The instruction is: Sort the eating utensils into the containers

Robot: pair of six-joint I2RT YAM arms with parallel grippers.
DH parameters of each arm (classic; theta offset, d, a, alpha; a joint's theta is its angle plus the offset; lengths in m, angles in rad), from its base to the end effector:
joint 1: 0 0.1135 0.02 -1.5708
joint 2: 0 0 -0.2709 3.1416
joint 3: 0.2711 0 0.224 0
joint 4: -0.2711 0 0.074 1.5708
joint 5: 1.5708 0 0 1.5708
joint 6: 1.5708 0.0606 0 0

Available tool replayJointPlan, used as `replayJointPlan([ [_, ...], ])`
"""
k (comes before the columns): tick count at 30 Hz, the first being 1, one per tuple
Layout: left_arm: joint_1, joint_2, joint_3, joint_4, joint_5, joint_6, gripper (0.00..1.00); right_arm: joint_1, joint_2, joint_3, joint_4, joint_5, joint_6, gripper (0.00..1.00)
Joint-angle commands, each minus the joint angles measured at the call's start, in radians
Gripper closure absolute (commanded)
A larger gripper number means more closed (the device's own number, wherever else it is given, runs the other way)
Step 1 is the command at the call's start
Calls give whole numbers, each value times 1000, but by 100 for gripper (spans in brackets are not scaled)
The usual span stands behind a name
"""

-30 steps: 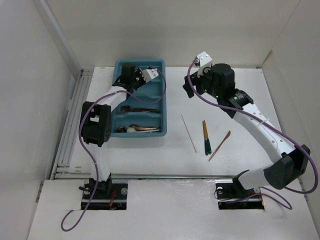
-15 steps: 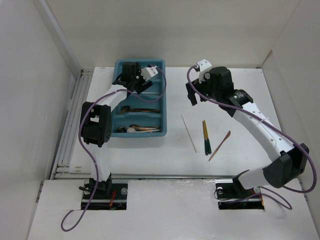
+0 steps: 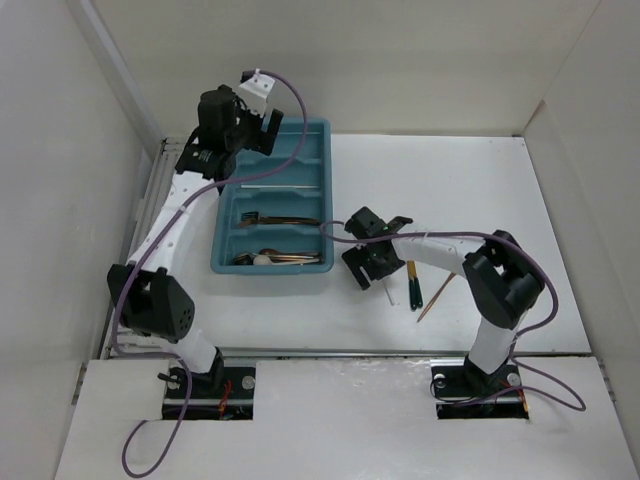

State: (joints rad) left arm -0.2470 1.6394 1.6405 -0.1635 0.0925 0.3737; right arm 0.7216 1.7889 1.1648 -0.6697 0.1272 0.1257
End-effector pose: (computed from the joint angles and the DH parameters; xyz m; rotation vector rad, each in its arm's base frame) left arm 0.3738 -0.1000 0.4223 0.5935 1.6277 0.0131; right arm 0.2494 0.2092 0.1715 -0.8088 2.7197 -0.0021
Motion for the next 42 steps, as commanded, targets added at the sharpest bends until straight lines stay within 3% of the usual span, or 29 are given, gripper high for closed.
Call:
replayJointPlan([
  [1, 2, -90, -65, -57, -13, -120, 17, -11, -22, -16, 39, 40, 78, 18],
  [8, 2, -162, -105, -70, -14, -140, 17, -11, 19, -91, 91, 34, 97, 32],
  [11, 2, -180, -114, -70, -39, -140, 17, -11, 72, -91, 102, 34, 106, 45],
  [13, 2, -181, -114, -70, -63, -140, 17, -11, 122, -91, 102, 46, 115, 61],
  [14, 2, -181, -114, -70, -63, -140, 17, -23, 135, -91, 113, 46, 124, 85],
  [15, 2, -190, -102, -70, -63, -140, 17, -24, 145, -91, 122, 46, 133, 97],
  [16, 2, -190, -102, -70, -63, -140, 17, -34, 158, -100, 122, 37, 134, 100],
  [20, 2, -190, -93, -122, 37, -119, 17, -57, 101, -100, 133, 86, 134, 100],
  [22, 2, -199, -93, -160, 110, -98, 17, -57, -33, -71, 133, 115, 100, 100],
  [26, -18, -199, -142, -211, 378, -87, 18, -57, -281, -13, 199, 164, 25, 100],
  [31, -28, -199, -203, -133, 868, -211, 17, -37, -436, 75, 309, 123, -43, 100],
  [34, -66, -208, -243, 72, 1041, -330, 13, -28, -471, 85, 448, 37, -54, 100],
  [38, -75, -219, -320, 477, 1076, -638, 12, 15, -471, 157, 533, 20, -73, 100],
  [39, -75, -219, -338, 577, 1076, -789, 12, 24, -471, 173, 542, 20, -87, 100],
  [40, -75, -219, -369, 745, 1076, -852, 12, 35, -471, 185, 542, 35, -109, 100],
  [42, -75, -210, -369, 832, 1063, -926, 12, 45, -471, 205, 553, 35, -109, 100],
])
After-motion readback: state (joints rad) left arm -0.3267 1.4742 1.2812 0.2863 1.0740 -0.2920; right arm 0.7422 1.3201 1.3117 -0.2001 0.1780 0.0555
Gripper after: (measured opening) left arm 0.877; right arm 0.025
